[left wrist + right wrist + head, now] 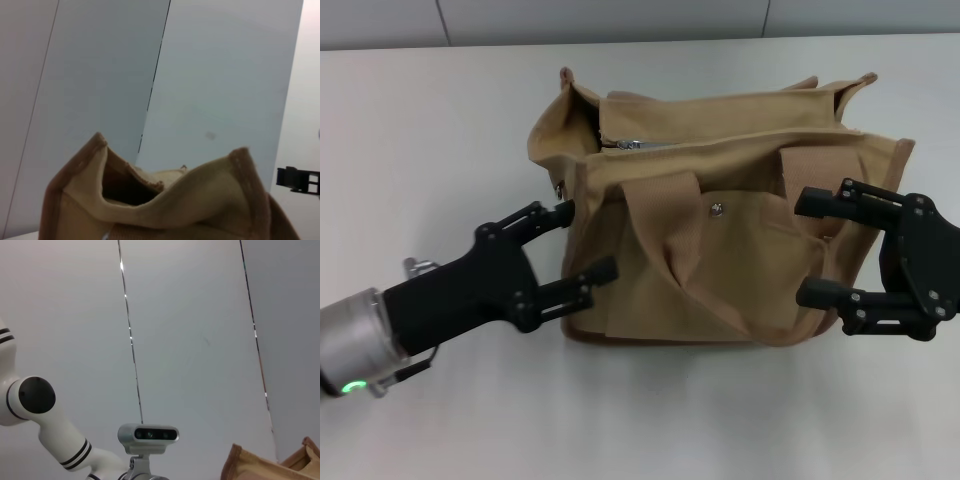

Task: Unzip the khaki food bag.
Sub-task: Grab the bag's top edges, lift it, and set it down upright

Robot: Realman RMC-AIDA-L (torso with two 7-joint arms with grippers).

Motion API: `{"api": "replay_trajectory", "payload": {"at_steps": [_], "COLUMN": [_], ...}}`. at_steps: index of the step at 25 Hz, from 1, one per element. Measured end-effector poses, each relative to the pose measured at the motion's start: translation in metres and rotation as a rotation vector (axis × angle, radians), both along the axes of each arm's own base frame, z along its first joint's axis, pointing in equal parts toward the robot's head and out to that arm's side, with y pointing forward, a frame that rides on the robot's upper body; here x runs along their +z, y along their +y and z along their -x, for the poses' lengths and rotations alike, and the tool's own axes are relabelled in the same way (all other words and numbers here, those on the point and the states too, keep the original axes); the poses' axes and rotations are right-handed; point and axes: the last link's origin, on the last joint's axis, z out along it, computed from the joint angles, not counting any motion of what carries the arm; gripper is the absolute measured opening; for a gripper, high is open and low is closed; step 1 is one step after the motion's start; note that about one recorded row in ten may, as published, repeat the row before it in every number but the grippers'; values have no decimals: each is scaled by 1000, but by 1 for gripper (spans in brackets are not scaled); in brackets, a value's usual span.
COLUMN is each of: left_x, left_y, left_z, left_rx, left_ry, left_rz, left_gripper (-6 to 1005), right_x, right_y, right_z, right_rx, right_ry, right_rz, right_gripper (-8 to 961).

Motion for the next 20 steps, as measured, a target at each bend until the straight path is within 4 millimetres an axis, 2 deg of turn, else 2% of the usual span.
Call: {"api": "replay_trajectory", "payload": {"at_steps": [1,2,8,12,20], "left_x": [0,-18,-21,-22,-22], "left_y": [0,9,11,10,9], "left_z": [0,-7,-8,-8,-7], "left_rx": [0,11,17,9,10], "left_ry": [0,14,20,22,17], "left_rz": [0,-21,-47,-60,-80], "left_gripper": [783,776,738,420,278], "right_x": [0,0,-1,-1,-1], "right_y": [0,0,-1,-2,-2], "right_z": [0,0,-2,-3,-3], "right_rx": [-1,-4,-13,-16,-14], "right_ry": [-1,-2,-3,-3,-3], "right_rz": [-1,-2,-3,-4,-5], "right_gripper": [843,843,843,843,843]}}
